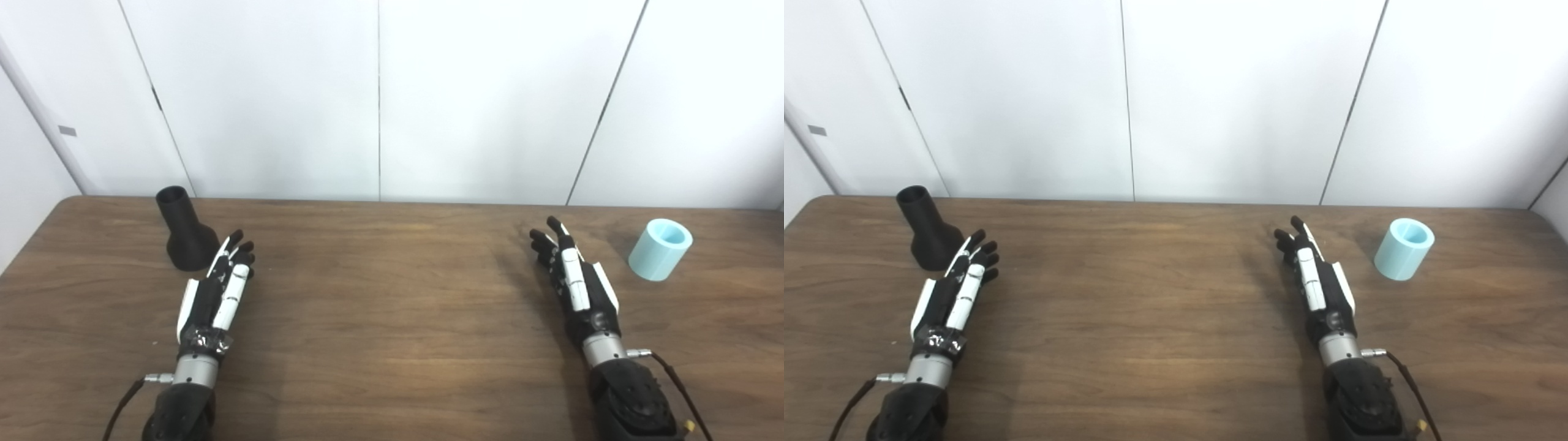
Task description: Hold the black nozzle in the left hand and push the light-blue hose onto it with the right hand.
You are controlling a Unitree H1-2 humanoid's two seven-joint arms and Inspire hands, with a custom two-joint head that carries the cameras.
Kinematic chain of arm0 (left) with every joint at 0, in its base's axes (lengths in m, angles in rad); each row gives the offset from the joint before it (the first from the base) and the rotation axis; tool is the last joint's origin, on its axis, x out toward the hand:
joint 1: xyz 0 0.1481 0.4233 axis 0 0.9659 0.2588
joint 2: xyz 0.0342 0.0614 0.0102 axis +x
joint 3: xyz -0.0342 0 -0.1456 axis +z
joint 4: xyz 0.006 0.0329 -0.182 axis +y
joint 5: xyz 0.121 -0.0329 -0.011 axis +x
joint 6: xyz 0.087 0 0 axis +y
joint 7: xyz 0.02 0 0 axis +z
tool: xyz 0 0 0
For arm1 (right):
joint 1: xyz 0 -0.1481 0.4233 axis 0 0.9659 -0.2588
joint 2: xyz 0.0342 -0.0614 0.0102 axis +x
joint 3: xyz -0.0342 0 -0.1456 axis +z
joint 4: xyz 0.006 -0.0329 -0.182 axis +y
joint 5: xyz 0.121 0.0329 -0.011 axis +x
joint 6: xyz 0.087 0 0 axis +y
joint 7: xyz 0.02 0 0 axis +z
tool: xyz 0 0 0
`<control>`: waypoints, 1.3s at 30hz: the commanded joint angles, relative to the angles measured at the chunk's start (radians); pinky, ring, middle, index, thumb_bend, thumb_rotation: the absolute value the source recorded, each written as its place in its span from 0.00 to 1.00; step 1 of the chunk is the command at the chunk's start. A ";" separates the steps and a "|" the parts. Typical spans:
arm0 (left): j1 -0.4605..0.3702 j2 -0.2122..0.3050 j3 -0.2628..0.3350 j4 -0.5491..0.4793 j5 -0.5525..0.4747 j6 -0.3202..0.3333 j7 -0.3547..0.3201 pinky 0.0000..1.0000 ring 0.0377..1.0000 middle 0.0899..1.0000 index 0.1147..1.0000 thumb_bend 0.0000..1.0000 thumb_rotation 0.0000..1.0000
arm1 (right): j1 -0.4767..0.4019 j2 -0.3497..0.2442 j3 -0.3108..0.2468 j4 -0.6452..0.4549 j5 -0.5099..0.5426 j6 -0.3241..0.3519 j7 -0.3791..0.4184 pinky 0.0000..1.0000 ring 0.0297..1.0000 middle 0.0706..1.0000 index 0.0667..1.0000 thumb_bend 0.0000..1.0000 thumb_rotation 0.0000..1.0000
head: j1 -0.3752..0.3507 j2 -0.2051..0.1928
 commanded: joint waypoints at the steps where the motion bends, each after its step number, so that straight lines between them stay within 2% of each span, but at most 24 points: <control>1: 0.013 -0.002 -0.013 -0.005 0.005 0.030 -0.010 0.86 0.90 0.91 0.96 0.39 0.74 | 0.002 -0.004 0.011 -0.011 -0.006 0.035 0.016 0.94 0.91 0.87 0.96 0.44 1.00 | 0.000 0.000; 13: 0.015 0.001 -0.016 -0.011 0.016 0.028 -0.007 0.85 0.88 0.90 0.95 0.38 0.75 | 0.003 -0.004 0.006 -0.012 0.005 0.029 0.022 0.91 0.90 0.87 0.95 0.44 1.00 | 0.001 0.005; 18: 0.018 0.001 -0.016 -0.014 0.016 0.025 -0.005 0.84 0.89 0.90 0.96 0.43 0.79 | 0.005 -0.007 0.010 -0.016 -0.002 0.033 0.022 0.93 0.91 0.87 0.96 0.45 1.00 | 0.003 0.003; 21: 0.017 -0.001 -0.015 -0.012 0.011 0.026 -0.005 0.85 0.89 0.90 0.96 0.39 0.74 | 0.006 -0.008 0.010 -0.017 -0.005 0.034 0.019 0.92 0.90 0.87 0.96 0.45 1.00 | 0.005 0.001; 28: 0.018 -0.005 -0.014 -0.022 0.004 0.043 -0.004 0.87 0.90 0.90 0.96 0.36 0.74 | 0.007 -0.005 0.010 -0.015 -0.009 0.031 0.014 0.94 0.90 0.86 0.95 0.44 1.00 | 0.010 -0.005; 32: 0.020 -0.007 -0.014 -0.021 0.012 0.040 0.002 0.85 0.89 0.90 0.95 0.37 0.75 | 0.006 -0.008 0.008 -0.006 -0.013 0.020 0.013 0.94 0.90 0.86 0.95 0.45 1.00 | 0.043 -0.013; 39: 0.021 -0.034 -0.015 -0.018 -0.002 0.033 0.015 0.90 0.90 0.90 0.95 0.34 0.66 | 0.004 -0.016 -0.010 0.011 0.002 0.013 0.018 0.92 0.89 0.86 0.95 0.44 1.00 | 0.124 -0.031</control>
